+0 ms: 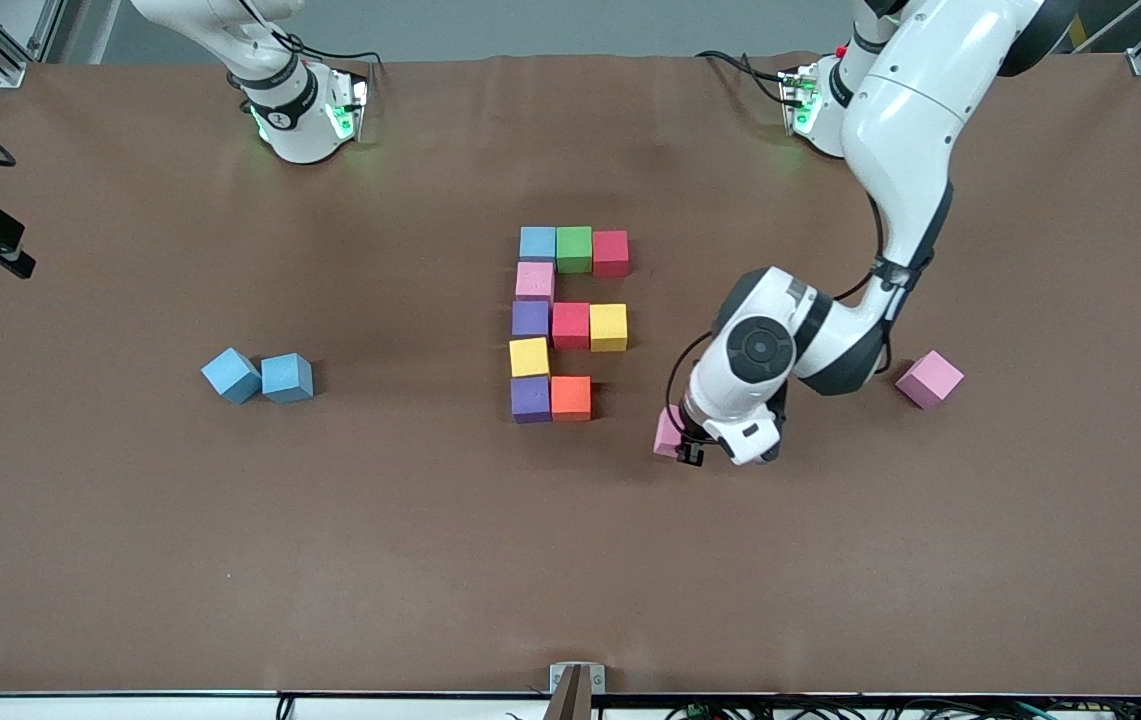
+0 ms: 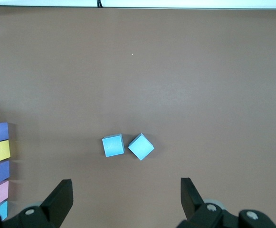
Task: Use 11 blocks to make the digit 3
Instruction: 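Carry the pink cube to the figure beside the orange cube, then lower the pink cube next to the orange cube and open the left gripper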
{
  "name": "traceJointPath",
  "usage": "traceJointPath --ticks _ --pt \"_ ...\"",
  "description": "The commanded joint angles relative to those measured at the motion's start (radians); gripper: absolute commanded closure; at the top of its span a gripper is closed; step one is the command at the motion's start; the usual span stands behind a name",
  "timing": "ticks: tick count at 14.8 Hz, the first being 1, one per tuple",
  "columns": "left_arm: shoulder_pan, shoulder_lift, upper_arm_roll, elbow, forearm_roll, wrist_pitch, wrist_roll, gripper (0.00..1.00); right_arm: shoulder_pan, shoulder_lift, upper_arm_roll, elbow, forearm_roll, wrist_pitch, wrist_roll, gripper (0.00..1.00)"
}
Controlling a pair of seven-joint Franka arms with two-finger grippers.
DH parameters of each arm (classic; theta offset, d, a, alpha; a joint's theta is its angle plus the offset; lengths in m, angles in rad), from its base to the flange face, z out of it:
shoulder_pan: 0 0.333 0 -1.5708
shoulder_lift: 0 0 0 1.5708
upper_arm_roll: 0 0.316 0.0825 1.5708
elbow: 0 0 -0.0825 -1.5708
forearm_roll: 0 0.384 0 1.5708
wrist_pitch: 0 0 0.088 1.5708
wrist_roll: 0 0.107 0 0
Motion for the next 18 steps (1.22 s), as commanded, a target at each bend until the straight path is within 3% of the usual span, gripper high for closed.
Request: traceJointPath --ticks 1,6,18 --pt "-0.027 0.014 0.010 0.023 -0.015 -0.010 -0.146 0.76 0.003 0.004 0.002 0.010 -0.004 0.001 0.014 0.00" --pt "-0.085 0.063 0.018 0.077 -0.009 -0.010 -0.292 0.76 0.003 0.004 0.002 0.010 -0.004 0.001 0.014 0.00" --pt "-0.131 0.106 0.021 0.101 -0.006 -0.040 -0.273 0.75 0.003 0.004 0.002 0.012 -0.006 0.001 0.014 0.00"
